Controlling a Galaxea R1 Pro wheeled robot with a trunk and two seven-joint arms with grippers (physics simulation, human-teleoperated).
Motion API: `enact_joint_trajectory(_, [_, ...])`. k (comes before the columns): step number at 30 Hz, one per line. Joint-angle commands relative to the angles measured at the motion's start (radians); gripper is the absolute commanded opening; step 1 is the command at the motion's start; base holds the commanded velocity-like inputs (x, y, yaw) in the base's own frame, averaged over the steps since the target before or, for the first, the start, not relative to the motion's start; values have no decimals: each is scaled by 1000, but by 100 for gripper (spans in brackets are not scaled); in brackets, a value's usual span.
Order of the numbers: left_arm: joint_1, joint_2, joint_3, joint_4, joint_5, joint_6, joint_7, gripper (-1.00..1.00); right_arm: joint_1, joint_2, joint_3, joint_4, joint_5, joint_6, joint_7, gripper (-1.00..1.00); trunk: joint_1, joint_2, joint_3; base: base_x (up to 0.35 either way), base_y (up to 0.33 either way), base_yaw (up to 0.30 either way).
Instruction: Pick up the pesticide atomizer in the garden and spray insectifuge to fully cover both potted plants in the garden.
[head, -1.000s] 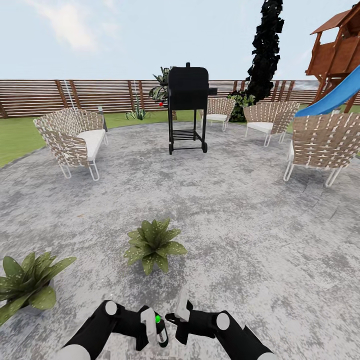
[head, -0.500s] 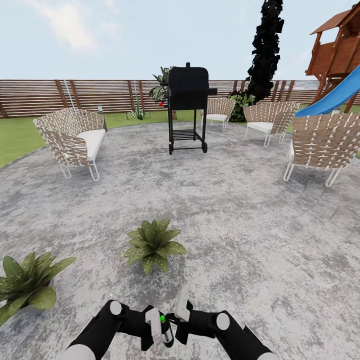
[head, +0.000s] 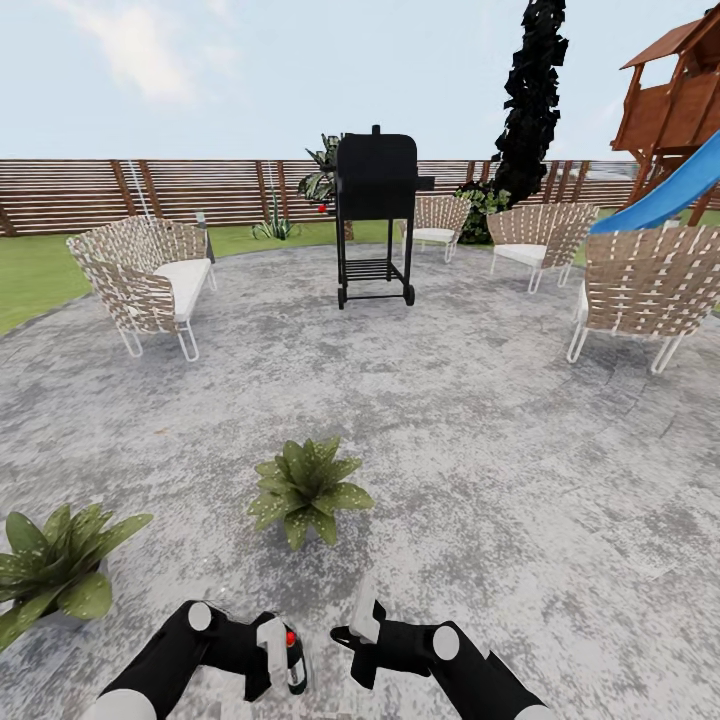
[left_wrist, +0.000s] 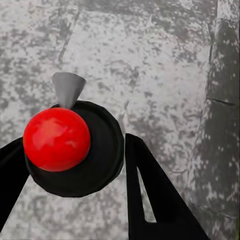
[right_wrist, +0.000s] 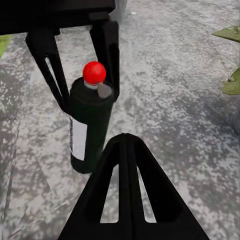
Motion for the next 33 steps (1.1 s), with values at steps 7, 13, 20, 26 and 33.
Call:
enact_joint_trajectory(7, [55,146,15,1,-1,-11,-1,-100,0,-8,-1,4,11,-6,-2,100,0,0,-1,0,0,0])
enact_joint_trajectory(13, [85,173,19,62,5,-4,150,-100,0,-33,-5,46,12,-5,-9,100,0,0,-1,0,0,0])
enact_joint_trajectory(20, [86,131,72,322,234,-12,575,-100,2,-107,-14,382,-7,-13,-434,100,0,0,-1,0,0,0])
enact_joint_trajectory(26, [101,121,76,439,529,-166,864,-100,19,-109,-33,506,-352,-98,-817,100,0,0,-1,0,0,0])
enact_joint_trajectory(33, [134,119,77,473,647,-209,1023,-100,65,-114,-33,510,-536,-220,-832,100,0,0,-1,0,0,0])
